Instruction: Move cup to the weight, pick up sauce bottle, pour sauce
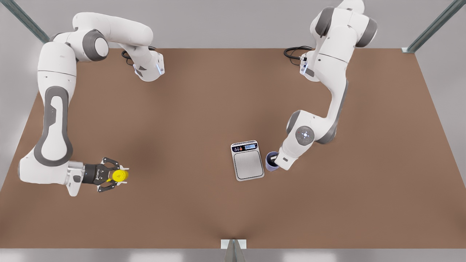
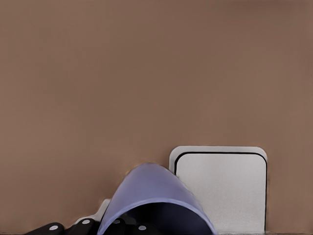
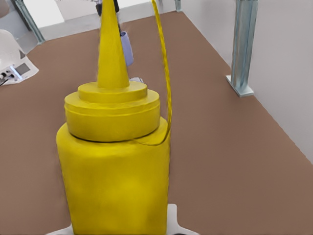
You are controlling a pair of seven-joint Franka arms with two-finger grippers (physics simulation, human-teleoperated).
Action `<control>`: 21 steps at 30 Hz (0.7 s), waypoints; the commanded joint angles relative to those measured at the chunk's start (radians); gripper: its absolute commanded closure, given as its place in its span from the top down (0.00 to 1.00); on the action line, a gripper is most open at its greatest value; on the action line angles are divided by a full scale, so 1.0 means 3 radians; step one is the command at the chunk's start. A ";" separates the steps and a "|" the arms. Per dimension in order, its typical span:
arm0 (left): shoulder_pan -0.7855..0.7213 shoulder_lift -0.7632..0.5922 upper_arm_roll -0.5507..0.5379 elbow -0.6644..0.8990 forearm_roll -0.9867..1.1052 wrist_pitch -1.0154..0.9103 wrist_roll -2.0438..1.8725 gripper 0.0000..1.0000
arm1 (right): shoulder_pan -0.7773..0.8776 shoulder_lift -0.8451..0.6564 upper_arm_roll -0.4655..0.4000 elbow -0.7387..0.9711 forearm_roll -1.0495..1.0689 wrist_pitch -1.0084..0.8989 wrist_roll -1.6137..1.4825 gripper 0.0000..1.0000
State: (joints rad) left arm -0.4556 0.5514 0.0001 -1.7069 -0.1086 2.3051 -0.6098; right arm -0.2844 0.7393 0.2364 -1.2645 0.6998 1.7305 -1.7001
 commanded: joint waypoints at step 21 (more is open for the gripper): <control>-0.0404 0.0412 0.0000 0.0479 -0.0206 -0.0003 -0.0590 1.00 | 0.0851 0.0000 -0.0031 0.0073 -0.0113 0.0434 0.0508 0.43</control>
State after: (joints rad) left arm -0.5768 0.6694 0.0000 -1.5631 -0.1697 2.2859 -0.7869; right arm -0.0279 0.7392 0.2281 -1.2439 0.6645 1.8857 -1.5476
